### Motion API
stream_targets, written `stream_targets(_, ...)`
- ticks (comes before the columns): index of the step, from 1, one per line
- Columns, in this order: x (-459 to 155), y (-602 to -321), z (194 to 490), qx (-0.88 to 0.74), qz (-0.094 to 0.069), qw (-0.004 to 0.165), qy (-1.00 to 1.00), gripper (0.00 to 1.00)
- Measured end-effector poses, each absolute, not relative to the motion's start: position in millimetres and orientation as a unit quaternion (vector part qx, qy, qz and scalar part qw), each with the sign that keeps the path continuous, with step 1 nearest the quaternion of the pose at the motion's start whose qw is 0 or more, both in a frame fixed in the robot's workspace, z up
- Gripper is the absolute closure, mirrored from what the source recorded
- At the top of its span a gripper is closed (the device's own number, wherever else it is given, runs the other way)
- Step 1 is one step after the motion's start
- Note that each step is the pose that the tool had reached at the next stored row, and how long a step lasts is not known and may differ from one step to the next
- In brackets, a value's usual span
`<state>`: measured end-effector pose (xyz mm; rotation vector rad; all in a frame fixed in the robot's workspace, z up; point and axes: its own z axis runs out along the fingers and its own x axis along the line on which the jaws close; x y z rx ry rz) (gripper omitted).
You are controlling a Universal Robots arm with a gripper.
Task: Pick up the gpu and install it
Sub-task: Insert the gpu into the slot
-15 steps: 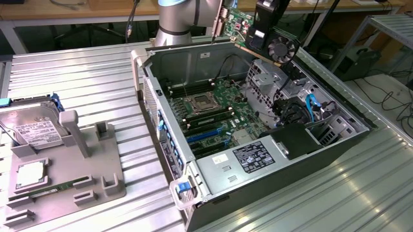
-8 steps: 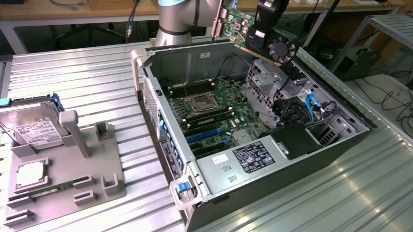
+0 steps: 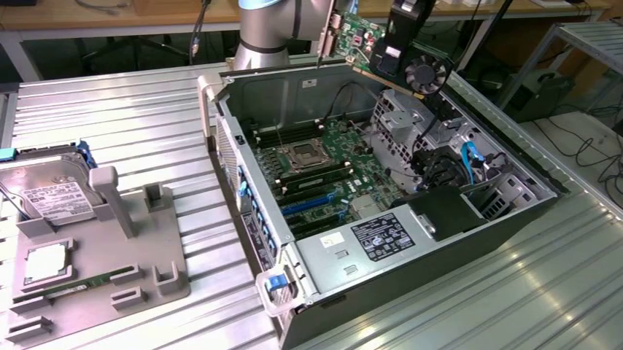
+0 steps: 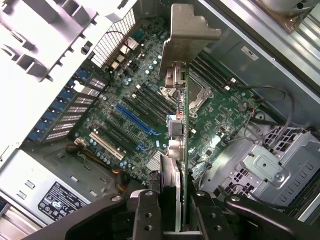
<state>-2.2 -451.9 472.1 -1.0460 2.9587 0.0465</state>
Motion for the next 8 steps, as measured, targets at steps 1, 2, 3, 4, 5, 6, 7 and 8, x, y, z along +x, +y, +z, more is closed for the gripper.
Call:
stream_targets(1,-2.2,-451.9,472.0,-0.336,0.015,0.001,0.942,0.72)
stream_targets(2,-2.3,-451.9,472.0,-0.338,0.015,0.001,0.941,0.72)
stream_targets(3,-2.2,-451.9,472.0,-0.343,0.015,0.001,0.939,0.72)
stream_targets(4,-2.2,-451.9,472.1,-0.345,0.015,0.001,0.938,0.72)
stream_targets(5,-2.2,-451.9,472.1,-0.347,0.015,0.001,0.938,0.72)
stream_targets(6,-2.2,-451.9,472.1,-0.35,0.015,0.001,0.937,0.72)
stream_targets(7,-2.2,-451.9,472.1,-0.352,0.015,0.001,0.936,0.72)
stream_targets(8,-2.2,-451.9,472.1,-0.355,0.015,0.001,0.935,0.72)
